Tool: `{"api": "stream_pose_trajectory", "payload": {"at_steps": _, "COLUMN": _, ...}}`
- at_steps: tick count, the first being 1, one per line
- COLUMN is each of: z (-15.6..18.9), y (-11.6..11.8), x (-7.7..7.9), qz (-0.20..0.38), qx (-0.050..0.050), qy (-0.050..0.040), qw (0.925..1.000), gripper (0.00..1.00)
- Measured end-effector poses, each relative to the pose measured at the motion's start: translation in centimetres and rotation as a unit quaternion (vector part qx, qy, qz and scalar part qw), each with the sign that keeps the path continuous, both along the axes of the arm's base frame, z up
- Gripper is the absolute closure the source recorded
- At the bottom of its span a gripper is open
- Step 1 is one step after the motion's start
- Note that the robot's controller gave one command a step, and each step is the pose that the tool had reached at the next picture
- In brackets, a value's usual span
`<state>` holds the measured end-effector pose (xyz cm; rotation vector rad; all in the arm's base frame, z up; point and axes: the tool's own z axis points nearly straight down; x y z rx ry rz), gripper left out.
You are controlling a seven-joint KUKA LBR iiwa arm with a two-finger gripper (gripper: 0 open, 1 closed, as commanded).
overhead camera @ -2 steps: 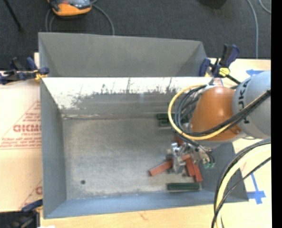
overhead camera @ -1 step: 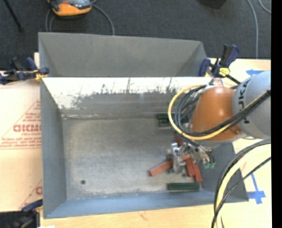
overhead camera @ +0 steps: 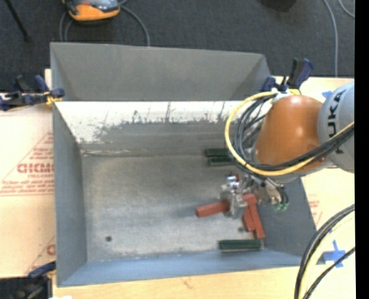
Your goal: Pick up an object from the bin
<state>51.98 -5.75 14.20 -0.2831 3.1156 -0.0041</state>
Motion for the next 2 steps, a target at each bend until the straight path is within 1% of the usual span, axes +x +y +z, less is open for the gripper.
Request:
{"api": "stream_pose_trajectory", "payload": {"at_steps": 1, "z": -1.9, "y": 2.2, "x": -2.7, "qz": -0.005, "qx": 0.002, "qy": 0.0081, "qw": 1.0, "gripper": 1.0}}
{"api": "stream_pose_trajectory", "payload": {"at_steps": 2, "z": 10.9, "y": -3.2, "x": 1.4, "qz": -0.01, "qx": 0.0, "qy": 0.0046, "qw": 0.9999, "gripper": 1.0}}
